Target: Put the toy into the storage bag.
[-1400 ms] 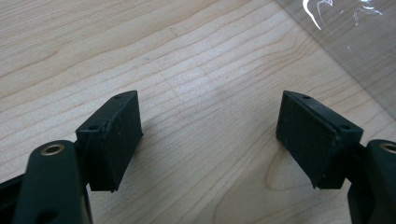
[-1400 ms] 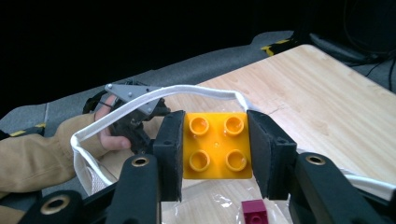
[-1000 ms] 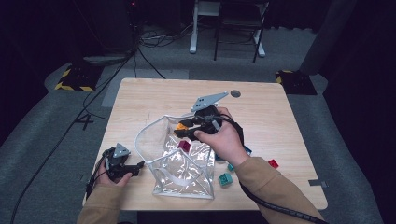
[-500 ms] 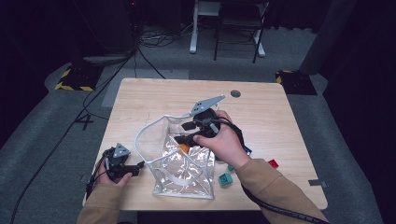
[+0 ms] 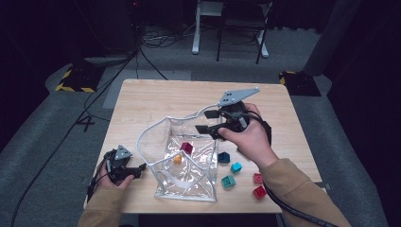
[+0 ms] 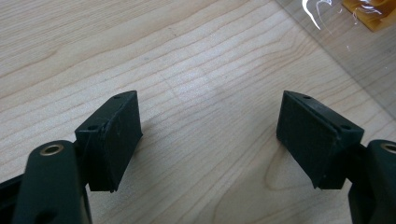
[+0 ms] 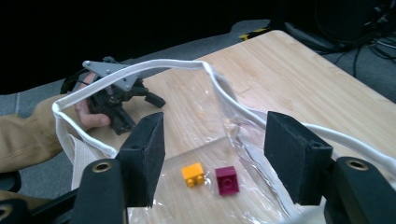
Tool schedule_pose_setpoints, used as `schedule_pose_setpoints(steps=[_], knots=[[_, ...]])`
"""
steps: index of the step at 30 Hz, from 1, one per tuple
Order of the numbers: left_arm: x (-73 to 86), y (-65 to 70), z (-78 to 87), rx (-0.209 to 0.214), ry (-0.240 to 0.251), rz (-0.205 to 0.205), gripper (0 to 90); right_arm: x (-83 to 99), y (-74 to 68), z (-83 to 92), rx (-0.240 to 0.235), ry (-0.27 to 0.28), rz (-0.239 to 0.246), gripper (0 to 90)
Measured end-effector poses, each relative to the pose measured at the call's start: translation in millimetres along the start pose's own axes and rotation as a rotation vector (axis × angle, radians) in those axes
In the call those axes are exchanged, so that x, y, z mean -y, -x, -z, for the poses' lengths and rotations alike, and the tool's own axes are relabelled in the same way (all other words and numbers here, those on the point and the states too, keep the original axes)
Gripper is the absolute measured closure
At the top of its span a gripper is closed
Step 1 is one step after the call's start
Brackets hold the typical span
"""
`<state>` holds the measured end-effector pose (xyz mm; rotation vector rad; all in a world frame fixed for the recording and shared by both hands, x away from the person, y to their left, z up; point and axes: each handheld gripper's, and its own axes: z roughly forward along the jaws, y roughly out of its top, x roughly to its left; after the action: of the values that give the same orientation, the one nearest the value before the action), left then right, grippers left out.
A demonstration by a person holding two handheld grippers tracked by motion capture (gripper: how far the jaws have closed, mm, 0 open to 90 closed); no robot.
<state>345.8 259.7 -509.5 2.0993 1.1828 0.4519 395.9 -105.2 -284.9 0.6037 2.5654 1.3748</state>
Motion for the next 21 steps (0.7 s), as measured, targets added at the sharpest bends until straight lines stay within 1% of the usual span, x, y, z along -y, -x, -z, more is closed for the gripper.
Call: schedule_pose_setpoints(steps=[4,7,13,18,21], knots=[[0.0,0.0,0.0,0.000,0.000,0.000,22.4,7.0,7.3,17.6,0.037,0.023,-0.011,38.0],[0.0,0.0,0.0,0.000,0.000,0.000,22.4,15.9,13.4,31.1,0.069,0.034,-0.023,37.6],[0.0,0.0,0.0,0.000,0.000,0.000,22.4,38.2,29.0,55.2,0.128,0.045,-0.071,36.6],[0.1,0.1,-0.1,0.001,0.001,0.003,22.3,54.7,38.5,73.6,0.173,0.063,-0.112,36.1],[0.0,0.1,-0.1,0.002,0.000,0.002,22.1,64.9,44.6,82.3,0.206,0.052,-0.130,35.8]])
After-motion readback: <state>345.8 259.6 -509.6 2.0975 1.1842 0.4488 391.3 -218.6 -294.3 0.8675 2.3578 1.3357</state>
